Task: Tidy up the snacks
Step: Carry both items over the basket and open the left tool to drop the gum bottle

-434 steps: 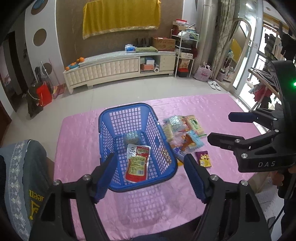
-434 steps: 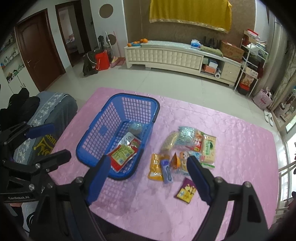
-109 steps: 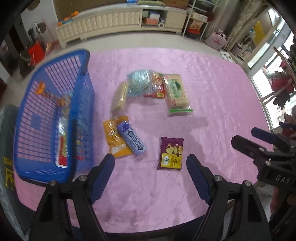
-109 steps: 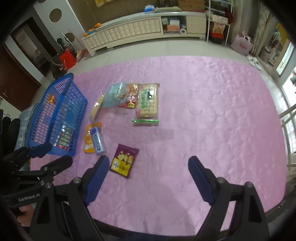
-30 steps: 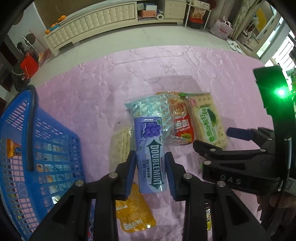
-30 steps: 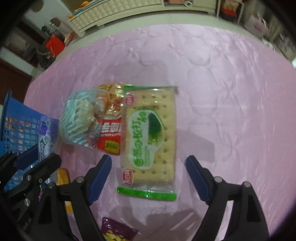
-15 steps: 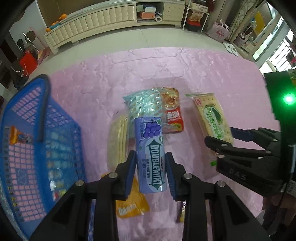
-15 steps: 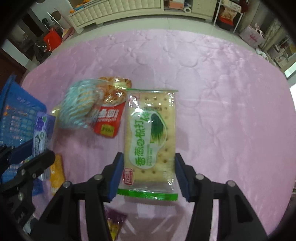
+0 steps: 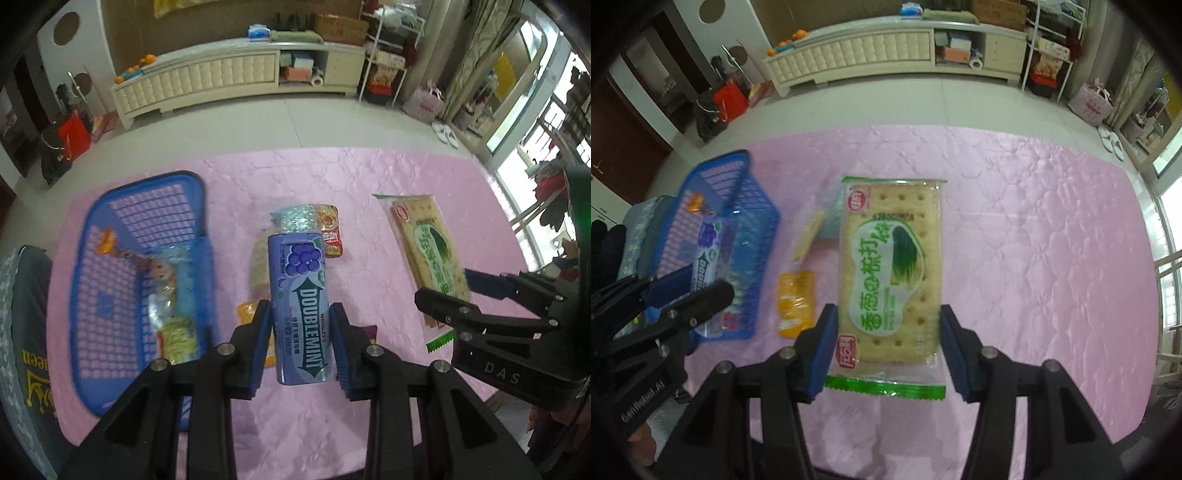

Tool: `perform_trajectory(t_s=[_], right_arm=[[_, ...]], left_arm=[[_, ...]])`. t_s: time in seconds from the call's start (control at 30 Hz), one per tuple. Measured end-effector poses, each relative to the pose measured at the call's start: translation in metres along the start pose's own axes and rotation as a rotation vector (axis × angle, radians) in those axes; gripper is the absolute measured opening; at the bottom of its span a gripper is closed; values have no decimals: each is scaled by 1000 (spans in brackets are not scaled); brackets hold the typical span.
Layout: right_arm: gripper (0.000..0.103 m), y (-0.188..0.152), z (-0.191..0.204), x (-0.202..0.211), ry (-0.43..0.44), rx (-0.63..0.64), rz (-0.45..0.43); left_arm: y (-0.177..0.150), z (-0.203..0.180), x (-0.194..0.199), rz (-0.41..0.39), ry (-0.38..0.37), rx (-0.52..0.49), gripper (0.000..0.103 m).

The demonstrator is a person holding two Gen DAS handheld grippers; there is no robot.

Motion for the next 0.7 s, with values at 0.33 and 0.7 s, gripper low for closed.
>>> perform_trajectory(t_s=[0.33, 0.7], right_arm=[[58, -22, 58, 53, 37, 44, -53], [58, -24, 134, 48, 84, 96, -54]], left_arm=[[-32, 46, 68, -75, -24, 16, 29], [-58, 109, 99, -83, 19, 26, 29]])
Point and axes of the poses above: each gripper's, at about its wrist camera, not at the fingertips, and x roughly against the way its jaws point, z to its left, y to its top, the point moved 7 cm from there along -x, roughly the way its jaws point, and after that the axes turned 6 degrees about -x, right-handed, at the moved point
